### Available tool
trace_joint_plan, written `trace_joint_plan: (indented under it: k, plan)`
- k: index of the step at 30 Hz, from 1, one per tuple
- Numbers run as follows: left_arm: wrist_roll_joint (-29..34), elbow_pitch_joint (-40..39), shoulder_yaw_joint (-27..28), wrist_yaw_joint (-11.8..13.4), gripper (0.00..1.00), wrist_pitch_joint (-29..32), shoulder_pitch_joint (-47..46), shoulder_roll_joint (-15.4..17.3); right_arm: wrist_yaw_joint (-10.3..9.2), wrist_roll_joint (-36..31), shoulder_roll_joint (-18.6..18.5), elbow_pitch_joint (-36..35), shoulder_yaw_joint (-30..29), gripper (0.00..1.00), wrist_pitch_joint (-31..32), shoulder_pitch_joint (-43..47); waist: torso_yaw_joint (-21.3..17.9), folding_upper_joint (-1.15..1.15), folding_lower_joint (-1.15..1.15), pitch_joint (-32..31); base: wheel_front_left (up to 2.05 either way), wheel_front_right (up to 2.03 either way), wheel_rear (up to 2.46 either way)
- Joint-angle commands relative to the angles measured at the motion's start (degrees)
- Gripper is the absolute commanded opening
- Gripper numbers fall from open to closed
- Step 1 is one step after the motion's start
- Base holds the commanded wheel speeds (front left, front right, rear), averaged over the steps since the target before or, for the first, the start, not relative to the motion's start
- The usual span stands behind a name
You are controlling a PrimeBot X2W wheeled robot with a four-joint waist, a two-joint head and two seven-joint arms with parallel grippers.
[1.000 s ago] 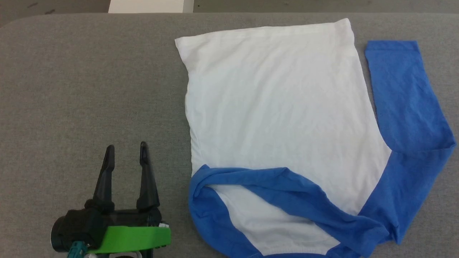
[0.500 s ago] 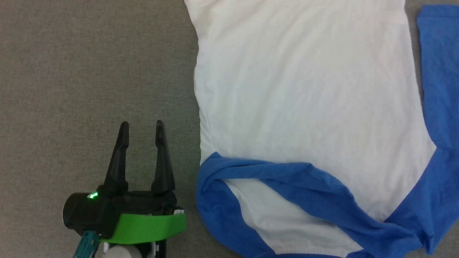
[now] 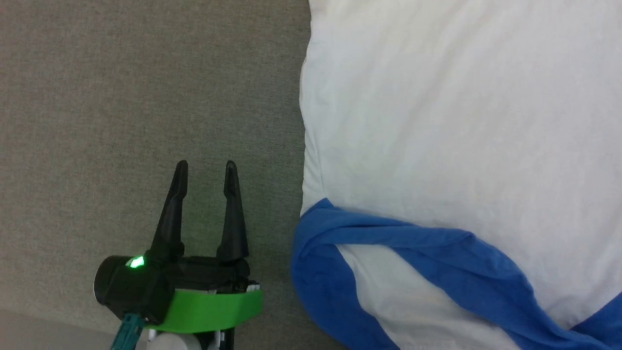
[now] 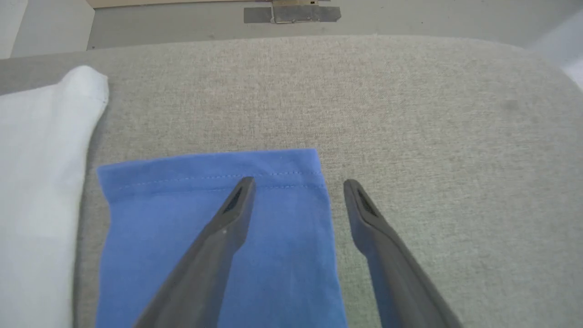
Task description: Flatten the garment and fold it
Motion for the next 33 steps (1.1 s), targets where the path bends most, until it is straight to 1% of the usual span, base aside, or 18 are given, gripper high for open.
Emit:
trace_joint_plan:
  k: [1,2,3,4,5,9,14,20,24,28,33]
  plan:
    - [0.7,-0.2,0.1,-0.3,1.00,-0.2,-1.0,-0.2,-0.09,-0.6,0.4,0.9,-0.6,1.00,-0.4,-0.4,1.4,0.00,-0.01,1.4,0.00,0.00,0.00]
    - [0.7,-0.2,0.1,-0.3,1.00,-0.2,-0.9,-0.2,-0.09,-0.9,0.6,1.4,-1.0,1.00,-0.4,-0.4,1.5,0.00,-0.01,1.4,0.00,0.00,0.00]
    - [0.8,-0.1,0.2,-0.4,1.00,-0.2,-0.9,-0.3,-0.09,-1.2,0.8,1.8,-1.1,0.55,-0.5,-0.4,1.5,0.00,-0.01,1.3,0.00,0.00,0.00]
    - [0.8,0.1,0.2,-0.5,1.00,-0.2,-0.9,-0.3,-0.09,-1.5,0.9,2.2,-1.3,0.07,-0.6,-0.5,1.5,0.00,-0.01,1.1,0.00,0.00,0.00]
    - [0.8,0.1,0.3,-0.5,1.00,-0.2,-0.9,-0.3,-0.09,-1.6,0.9,2.4,-1.4,0.00,-0.8,-0.6,1.5,0.00,-0.01,0.9,0.00,0.00,0.00]
    - [1.0,0.4,0.8,-0.5,1.00,-0.2,-0.6,-0.4,-0.09,-1.5,0.8,2.5,-1.0,0.00,-2.4,-1.1,0.8,0.00,-0.01,-0.4,0.00,0.00,0.00]
    - [1.1,0.6,1.8,-0.9,1.00,-0.2,-0.1,-0.1,-0.09,0.0,0.2,2.7,-1.0,0.00,-5.7,-2.0,-1.2,0.00,-0.01,-3.7,0.00,0.00,0.00]
    - [0.9,1.4,2.9,-1.4,1.00,-0.2,0.7,0.7,-0.09,2.3,-1.8,3.3,-4.8,0.00,-10.1,-1.2,-3.6,0.00,-0.01,-9.1,0.00,0.00,0.00]
    - [0.3,1.8,3.6,-1.5,1.00,-0.1,1.7,1.5,-0.09,4.1,-3.9,3.8,-7.8,0.00,-12.2,1.7,-5.6,0.00,-0.01,-12.3,0.00,0.00,0.00]
    - [-0.4,2.1,4.1,-1.6,1.00,0.4,2.7,2.1,-0.09,6.3,-5.3,3.6,-11.4,0.00,-13.7,6.7,-7.3,0.00,-0.01,-15.7,0.00,0.00,0.00]
    - [-1.3,2.3,4.5,-1.6,1.00,1.1,4.1,2.5,-0.09,8.8,-4.5,2.1,-15.0,0.00,-14.3,14.3,-8.7,0.00,-0.01,-19.2,0.00,0.00,0.00]
